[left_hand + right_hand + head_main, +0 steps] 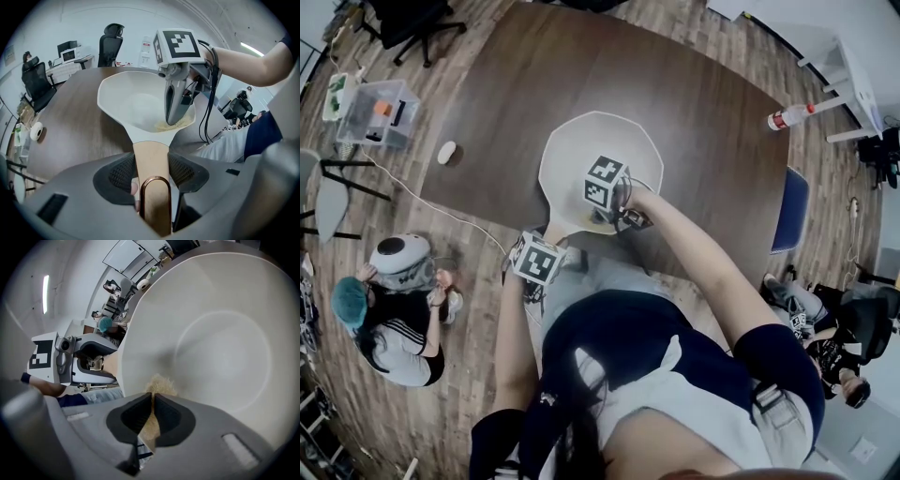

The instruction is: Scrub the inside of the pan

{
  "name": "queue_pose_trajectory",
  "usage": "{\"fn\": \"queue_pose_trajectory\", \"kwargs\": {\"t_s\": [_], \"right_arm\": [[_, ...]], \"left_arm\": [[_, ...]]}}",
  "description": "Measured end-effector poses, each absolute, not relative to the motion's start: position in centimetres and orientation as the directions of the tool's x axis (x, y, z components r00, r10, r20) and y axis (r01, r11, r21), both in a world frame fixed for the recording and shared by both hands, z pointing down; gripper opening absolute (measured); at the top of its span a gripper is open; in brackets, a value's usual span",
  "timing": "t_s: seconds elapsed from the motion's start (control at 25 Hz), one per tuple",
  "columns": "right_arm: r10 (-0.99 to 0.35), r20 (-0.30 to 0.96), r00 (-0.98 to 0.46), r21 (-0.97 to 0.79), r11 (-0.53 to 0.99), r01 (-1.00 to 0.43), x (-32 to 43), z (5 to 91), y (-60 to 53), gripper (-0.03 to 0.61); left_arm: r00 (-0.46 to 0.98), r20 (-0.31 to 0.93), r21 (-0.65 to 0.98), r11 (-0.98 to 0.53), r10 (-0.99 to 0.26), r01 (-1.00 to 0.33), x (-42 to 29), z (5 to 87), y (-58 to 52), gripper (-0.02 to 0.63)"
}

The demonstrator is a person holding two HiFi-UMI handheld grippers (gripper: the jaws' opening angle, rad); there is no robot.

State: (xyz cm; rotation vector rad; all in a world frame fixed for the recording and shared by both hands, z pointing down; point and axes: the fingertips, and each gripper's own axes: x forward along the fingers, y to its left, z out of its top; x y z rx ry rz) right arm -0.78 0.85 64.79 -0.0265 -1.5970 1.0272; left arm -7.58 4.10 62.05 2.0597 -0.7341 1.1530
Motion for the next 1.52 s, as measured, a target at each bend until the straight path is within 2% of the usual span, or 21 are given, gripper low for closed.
{"fn": "queue_pose_trajectory", "kwargs": {"t_s": [0.32,0.84,1.36,1.52], "right_arm": [[0.461,0.753,-0.47,-0.652,0.62,-0.436,-4.4,64.3,-0.7,0.017],[0.319,0.734,-0.6,-0.61,0.697,-0.376,-7.7,63.9,-3.0,0.015],[0.059,0.71,-0.702,-0.499,0.745,-0.443,-9.3,64.1,-7.8,0.015],[0.018,0.714,-0.7,-0.466,0.758,-0.456,-9.6,64.4,-9.0,0.015]], "left_arm": [[0.454,0.878,0.267,-0.634,-0.15,-0.726,-8.0,62.6,3.8,0.224],[0.442,0.887,0.251,-0.662,-0.135,-0.706,-8.5,62.8,3.6,0.224],[0.446,0.887,0.249,-0.689,-0.12,-0.681,-8.5,62.8,3.5,0.224],[0.447,0.887,0.249,-0.699,-0.113,-0.67,-8.6,63.0,3.7,0.224]]}}
